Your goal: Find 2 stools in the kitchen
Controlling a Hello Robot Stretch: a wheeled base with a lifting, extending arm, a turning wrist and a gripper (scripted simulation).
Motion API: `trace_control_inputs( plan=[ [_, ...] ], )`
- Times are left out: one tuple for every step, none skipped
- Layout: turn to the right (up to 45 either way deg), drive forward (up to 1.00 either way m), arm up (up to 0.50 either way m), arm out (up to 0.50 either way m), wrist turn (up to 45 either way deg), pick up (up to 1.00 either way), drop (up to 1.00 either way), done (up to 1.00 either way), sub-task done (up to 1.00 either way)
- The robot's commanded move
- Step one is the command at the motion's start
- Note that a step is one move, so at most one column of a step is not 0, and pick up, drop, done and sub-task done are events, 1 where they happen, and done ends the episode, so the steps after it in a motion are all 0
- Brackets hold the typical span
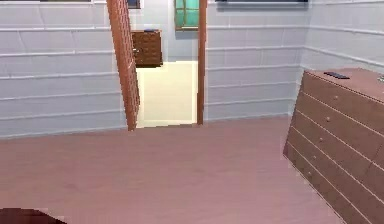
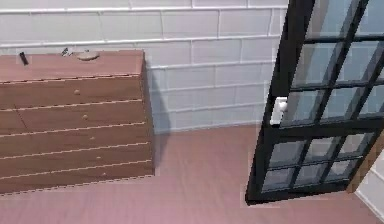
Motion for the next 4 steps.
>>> trace_control_inputs(
  plan=[
    [0.0,1.0,0.0,0.0,0.0,0.0,0.0,0.0,0.0],
    [-3.0,0.0,0.0,0.0,0.0,0.0,0.0,0.0,0.0],
    [0.0,1.0,0.0,0.0,0.0,0.0,0.0,0.0,0.0],
    [0.0,0.55,0.0,0.0,0.0,0.0,0.0,0.0,0.0]
  ],
)
